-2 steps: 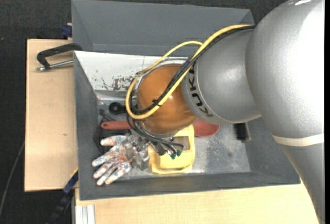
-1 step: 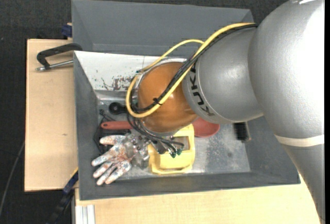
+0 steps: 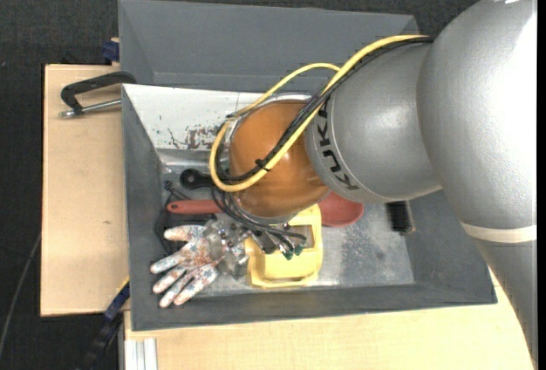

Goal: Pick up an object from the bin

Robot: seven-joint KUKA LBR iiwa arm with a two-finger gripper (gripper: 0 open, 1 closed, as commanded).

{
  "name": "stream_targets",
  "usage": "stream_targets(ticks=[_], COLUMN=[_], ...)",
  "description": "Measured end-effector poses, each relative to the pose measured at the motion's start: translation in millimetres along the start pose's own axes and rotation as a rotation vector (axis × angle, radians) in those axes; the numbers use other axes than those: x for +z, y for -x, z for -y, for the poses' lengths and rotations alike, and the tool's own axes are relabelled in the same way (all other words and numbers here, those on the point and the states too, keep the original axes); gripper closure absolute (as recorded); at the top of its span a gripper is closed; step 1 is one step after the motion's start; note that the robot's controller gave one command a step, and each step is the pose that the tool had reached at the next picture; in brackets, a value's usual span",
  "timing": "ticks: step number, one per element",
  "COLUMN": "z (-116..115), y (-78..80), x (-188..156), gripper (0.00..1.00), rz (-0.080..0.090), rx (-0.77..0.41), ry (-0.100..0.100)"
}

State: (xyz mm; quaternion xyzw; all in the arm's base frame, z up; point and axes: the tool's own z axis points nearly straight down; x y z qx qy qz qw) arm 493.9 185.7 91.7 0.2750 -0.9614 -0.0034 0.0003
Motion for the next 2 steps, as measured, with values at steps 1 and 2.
stream_targets(ticks=[1, 2], z=[-1, 0], y=[-1.5, 0.6], x=[-21, -42], gripper=[1.00, 1.00], rz=[-0.005, 0.003], rx=[0.000, 0.000], ry=[0.001, -0.001])
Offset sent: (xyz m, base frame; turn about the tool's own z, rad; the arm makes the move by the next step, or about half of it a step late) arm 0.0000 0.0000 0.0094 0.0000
